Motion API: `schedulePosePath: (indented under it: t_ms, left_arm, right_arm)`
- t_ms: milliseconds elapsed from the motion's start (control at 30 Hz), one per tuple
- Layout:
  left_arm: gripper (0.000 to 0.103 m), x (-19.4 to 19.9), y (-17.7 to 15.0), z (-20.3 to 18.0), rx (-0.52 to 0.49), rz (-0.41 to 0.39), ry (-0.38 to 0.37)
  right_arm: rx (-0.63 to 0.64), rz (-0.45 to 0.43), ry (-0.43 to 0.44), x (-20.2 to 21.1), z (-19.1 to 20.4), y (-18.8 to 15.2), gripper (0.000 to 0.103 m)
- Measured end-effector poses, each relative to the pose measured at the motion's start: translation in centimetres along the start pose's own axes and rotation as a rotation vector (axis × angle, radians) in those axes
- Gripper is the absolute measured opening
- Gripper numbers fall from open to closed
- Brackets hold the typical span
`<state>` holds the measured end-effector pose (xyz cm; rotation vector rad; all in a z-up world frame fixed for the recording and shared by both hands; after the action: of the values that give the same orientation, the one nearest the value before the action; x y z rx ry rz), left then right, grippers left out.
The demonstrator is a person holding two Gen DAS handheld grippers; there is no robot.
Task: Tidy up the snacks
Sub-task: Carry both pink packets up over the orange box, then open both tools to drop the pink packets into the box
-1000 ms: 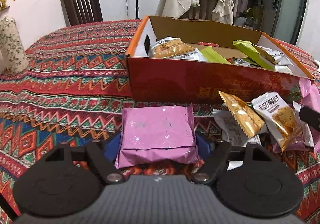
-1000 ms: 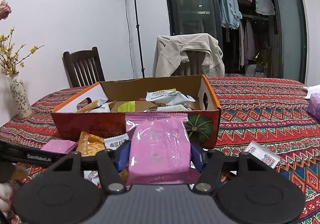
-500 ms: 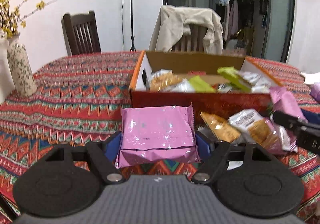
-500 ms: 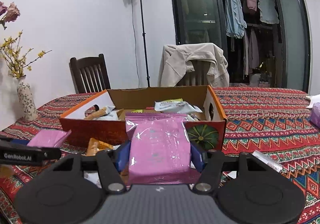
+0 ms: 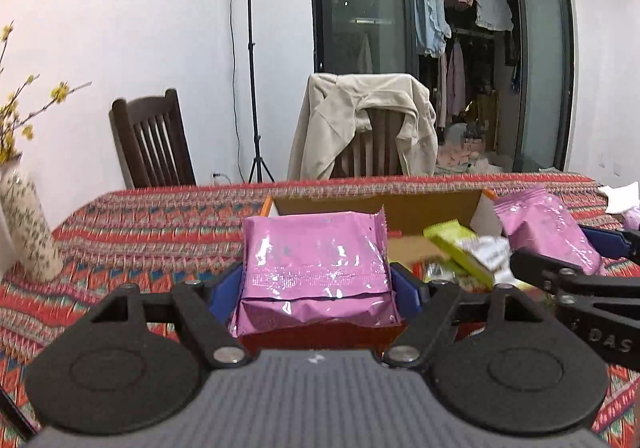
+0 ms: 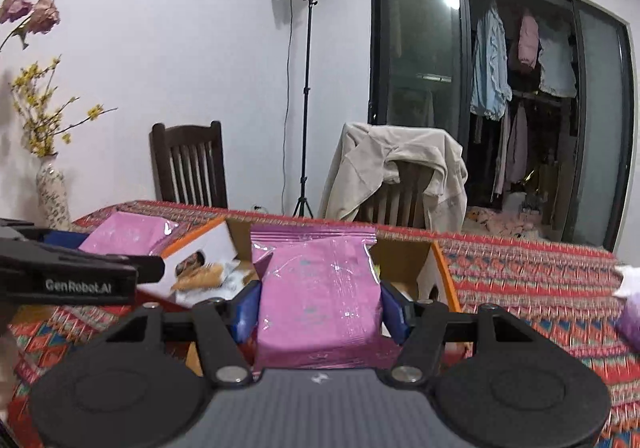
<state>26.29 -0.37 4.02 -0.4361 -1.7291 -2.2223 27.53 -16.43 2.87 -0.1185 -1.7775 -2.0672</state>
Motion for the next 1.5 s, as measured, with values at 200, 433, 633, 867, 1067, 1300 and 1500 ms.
schedulePosePath:
  t_ms: [200,433,633,867,1067,1300,1500]
  left_arm:
    - [0.078,-2.7,2.3,0.2,0.016,-0.024,0.019]
    - [0.078,-5.8,3.1,1.6,0.1,-0.046,0.033]
    - [0.078,-7.3,2.3,2.2,0.118,-0.054,0.032]
    - [0.081,-8.6,0.7,1.9,0.086,-0.05,-0.006]
    - [0.103,-7.9,0.6,2.3,0.113,-0.091,-0.012]
    - [0.103,-6.8,0.9,2.8,0.137,-0.113,0.016]
    - [0.103,-6.1,1.2,3.2,0.162,-0.104,0.017]
  right_arm:
    - [-0.013,0.009,-0.027,-4.3,0.2,1.3,0.062]
    - [-0.051,-0.003,-0.046,-8.0,-0.6,1.7,0.062]
    - [-0.053,0.0,-0.021,-9.3,-1.2,0.8,0.062]
    - [-0.059,0.058,-0.012,-10.7,-1.7,-0.3,0.062]
    - [-0.087,0.026,-0.005,-9.7,-2.3,0.0,0.102]
    - [-0.103,0.029,-0.006,-9.1,-2.4,0.1,0.103]
    - [-0.095,0.023,-0.014,-8.4,-2.2,0.6,0.103]
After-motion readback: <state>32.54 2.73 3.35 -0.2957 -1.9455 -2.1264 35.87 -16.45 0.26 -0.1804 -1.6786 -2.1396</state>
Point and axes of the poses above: each gripper's, at about its wrist camera, not at the fingertips, and x roughly against the way its jaws point, z to its left, y to its top, the point moved 7 cm from there along -x, roughly the way its jaws point, and after that the axes turned 12 degrees about -x, right-handed, at the moved point
